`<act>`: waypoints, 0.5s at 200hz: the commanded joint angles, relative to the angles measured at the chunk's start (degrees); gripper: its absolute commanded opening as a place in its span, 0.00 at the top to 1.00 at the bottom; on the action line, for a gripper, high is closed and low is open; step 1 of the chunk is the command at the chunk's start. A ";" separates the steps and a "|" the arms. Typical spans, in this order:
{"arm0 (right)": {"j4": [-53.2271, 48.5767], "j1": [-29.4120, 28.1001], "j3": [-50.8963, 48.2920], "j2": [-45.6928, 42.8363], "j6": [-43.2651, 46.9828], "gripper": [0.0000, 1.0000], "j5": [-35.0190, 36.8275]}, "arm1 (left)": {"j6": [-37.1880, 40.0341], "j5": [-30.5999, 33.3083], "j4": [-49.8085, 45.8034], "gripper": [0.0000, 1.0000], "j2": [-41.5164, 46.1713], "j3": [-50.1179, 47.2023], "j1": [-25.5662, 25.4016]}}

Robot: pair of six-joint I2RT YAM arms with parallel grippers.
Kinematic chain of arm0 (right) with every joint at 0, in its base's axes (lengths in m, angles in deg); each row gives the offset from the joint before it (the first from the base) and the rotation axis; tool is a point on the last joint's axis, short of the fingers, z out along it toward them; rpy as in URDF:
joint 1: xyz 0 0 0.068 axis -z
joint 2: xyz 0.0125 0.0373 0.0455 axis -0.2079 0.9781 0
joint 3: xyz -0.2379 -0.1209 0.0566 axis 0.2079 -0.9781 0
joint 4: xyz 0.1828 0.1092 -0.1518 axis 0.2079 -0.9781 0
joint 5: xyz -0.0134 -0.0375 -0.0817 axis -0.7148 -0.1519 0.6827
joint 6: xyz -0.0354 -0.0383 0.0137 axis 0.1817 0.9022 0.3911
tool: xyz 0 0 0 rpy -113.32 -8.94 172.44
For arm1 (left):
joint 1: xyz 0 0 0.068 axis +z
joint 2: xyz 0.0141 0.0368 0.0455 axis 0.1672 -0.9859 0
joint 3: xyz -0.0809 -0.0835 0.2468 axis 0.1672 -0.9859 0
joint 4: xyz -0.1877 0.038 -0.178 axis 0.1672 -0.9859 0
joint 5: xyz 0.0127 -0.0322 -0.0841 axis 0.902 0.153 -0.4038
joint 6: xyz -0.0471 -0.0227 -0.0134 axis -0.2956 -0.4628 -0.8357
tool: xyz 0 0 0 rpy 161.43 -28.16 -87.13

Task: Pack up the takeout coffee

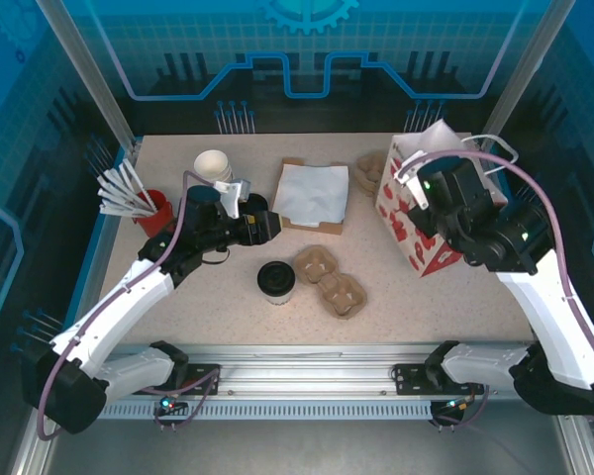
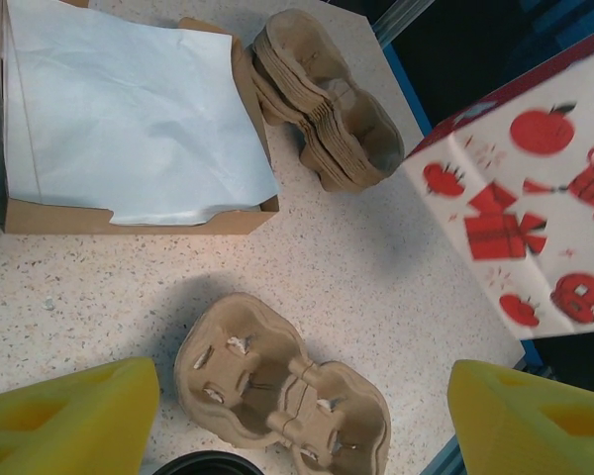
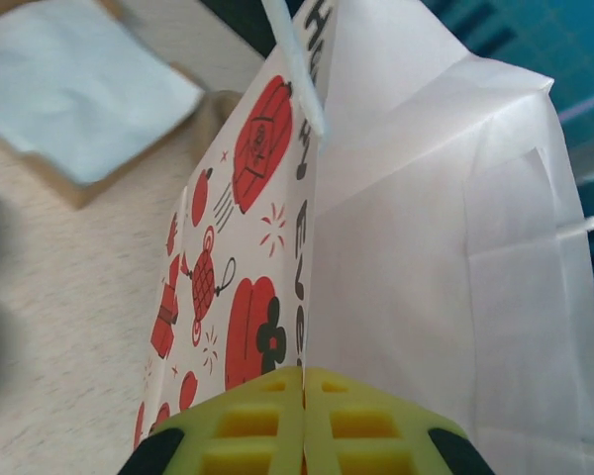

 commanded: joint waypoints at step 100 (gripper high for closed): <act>9.22 -1.27 -14.76 2.93 2.63 0.97 -9.27 | 0.78 0.81 -1.52 0.22 1.31 -0.37 -0.32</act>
